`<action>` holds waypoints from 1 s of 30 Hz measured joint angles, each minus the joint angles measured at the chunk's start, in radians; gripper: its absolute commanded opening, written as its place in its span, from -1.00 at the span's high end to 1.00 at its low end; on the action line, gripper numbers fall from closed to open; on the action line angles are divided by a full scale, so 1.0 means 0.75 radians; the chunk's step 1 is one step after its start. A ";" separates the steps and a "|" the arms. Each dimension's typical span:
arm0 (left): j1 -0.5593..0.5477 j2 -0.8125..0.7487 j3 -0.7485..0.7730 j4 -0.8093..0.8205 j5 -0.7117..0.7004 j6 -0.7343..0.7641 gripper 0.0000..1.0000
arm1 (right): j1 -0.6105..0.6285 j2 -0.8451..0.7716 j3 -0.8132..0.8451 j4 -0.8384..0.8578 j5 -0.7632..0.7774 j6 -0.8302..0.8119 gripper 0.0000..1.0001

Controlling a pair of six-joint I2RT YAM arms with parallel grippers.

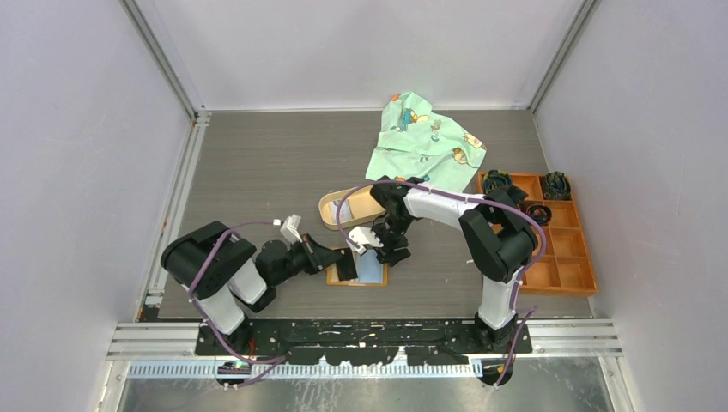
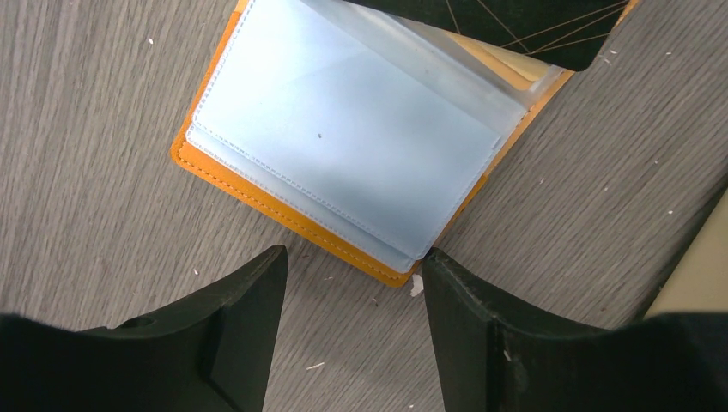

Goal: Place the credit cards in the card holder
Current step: Insert the credit card into the card holder.

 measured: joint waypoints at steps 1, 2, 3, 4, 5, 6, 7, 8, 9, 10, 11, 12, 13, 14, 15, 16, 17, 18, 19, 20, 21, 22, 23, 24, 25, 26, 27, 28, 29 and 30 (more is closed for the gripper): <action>0.000 -0.001 -0.002 0.006 -0.008 -0.007 1.00 | 0.001 0.000 0.000 0.000 0.000 0.000 -0.29; -0.001 -0.004 -0.002 0.009 -0.014 -0.016 1.00 | 0.002 0.000 0.000 0.000 0.001 0.000 -0.29; -0.001 -0.011 -0.002 0.009 -0.020 -0.027 1.00 | 0.002 0.000 0.000 0.000 0.001 0.000 -0.29; -0.001 -0.018 -0.002 0.009 -0.023 -0.033 1.00 | 0.003 0.000 0.000 0.000 0.002 0.000 -0.29; -0.001 -0.027 -0.002 0.009 -0.026 -0.043 1.00 | 0.003 0.000 0.000 0.000 0.003 0.000 -0.29; -0.001 -0.035 -0.002 0.009 -0.028 -0.055 1.00 | 0.004 0.001 0.000 0.000 0.004 0.000 -0.29; -0.001 -0.039 -0.002 0.010 -0.029 -0.066 1.00 | 0.004 0.001 0.000 0.000 0.005 0.000 -0.29; -0.001 -0.042 -0.002 0.010 -0.030 -0.074 1.00 | 0.005 0.001 0.001 0.000 0.006 0.000 -0.30; -0.001 -0.046 -0.002 0.010 -0.030 -0.077 1.00 | 0.006 0.001 0.001 -0.001 0.007 0.000 -0.29; -0.001 -0.054 -0.002 0.006 -0.030 -0.082 1.00 | 0.006 0.001 0.002 -0.001 0.008 0.000 -0.29; -0.001 -0.068 -0.002 -0.005 -0.031 -0.085 1.00 | 0.006 0.001 0.002 -0.001 0.009 0.000 -0.29; -0.001 -0.085 -0.002 -0.016 -0.033 -0.085 1.00 | 0.006 0.001 0.002 -0.001 0.009 0.000 -0.30; -0.001 -0.104 -0.001 -0.033 -0.034 -0.086 1.00 | 0.006 0.001 0.002 -0.002 0.010 0.000 -0.29; -0.001 -0.125 -0.001 -0.047 -0.035 -0.086 1.00 | 0.006 0.001 0.002 -0.002 0.010 -0.001 -0.30; -0.001 -0.138 -0.001 -0.054 -0.035 -0.086 1.00 | 0.006 0.001 0.002 -0.002 0.010 0.000 -0.29; -0.001 -0.156 -0.001 -0.067 -0.035 -0.086 1.00 | 0.007 0.001 0.003 -0.003 0.010 -0.001 -0.29; -0.001 -0.171 0.001 -0.083 -0.035 -0.085 1.00 | 0.006 0.001 0.003 -0.003 0.010 -0.001 -0.29; -0.001 -0.191 0.004 -0.110 -0.035 -0.083 1.00 | 0.007 0.001 0.003 -0.003 0.010 -0.001 -0.29; -0.001 -0.211 0.008 -0.141 -0.034 -0.080 1.00 | 0.007 0.001 0.003 -0.003 0.010 -0.001 -0.29; -0.002 -0.223 0.013 -0.164 -0.034 -0.074 1.00 | 0.008 0.001 0.003 -0.003 0.011 -0.001 -0.29; -0.003 -0.234 0.021 -0.194 -0.034 -0.067 1.00 | 0.009 0.001 0.004 -0.004 0.013 -0.001 -0.30; -0.004 -0.238 0.027 -0.212 -0.033 -0.063 1.00 | 0.009 0.002 0.004 -0.004 0.015 -0.001 -0.29; -0.005 -0.238 0.032 -0.227 -0.033 -0.061 1.00 | 0.010 0.002 0.005 -0.005 0.016 -0.001 -0.29; -0.006 -0.237 0.035 -0.243 -0.033 -0.058 1.00 | 0.010 0.002 0.005 -0.005 0.016 -0.001 -0.29; -0.006 -0.234 0.037 -0.255 -0.033 -0.056 1.00 | 0.011 0.002 0.005 -0.005 0.017 -0.001 -0.30; -0.006 -0.228 0.038 -0.262 -0.033 -0.055 1.00 | 0.011 0.002 0.006 -0.006 0.018 -0.001 -0.29; -0.007 -0.216 0.040 -0.266 -0.033 -0.055 1.00 | 0.011 0.002 0.006 -0.006 0.019 -0.001 -0.29; -0.009 -0.198 0.042 -0.265 -0.033 -0.056 1.00 | 0.011 0.002 0.006 -0.007 0.019 -0.001 -0.29; -0.012 -0.175 0.046 -0.260 -0.032 -0.057 1.00 | 0.012 0.003 0.007 -0.008 0.019 -0.001 -0.29; -0.016 -0.148 0.050 -0.251 -0.030 -0.059 1.00 | 0.012 0.003 0.007 -0.008 0.020 -0.001 -0.29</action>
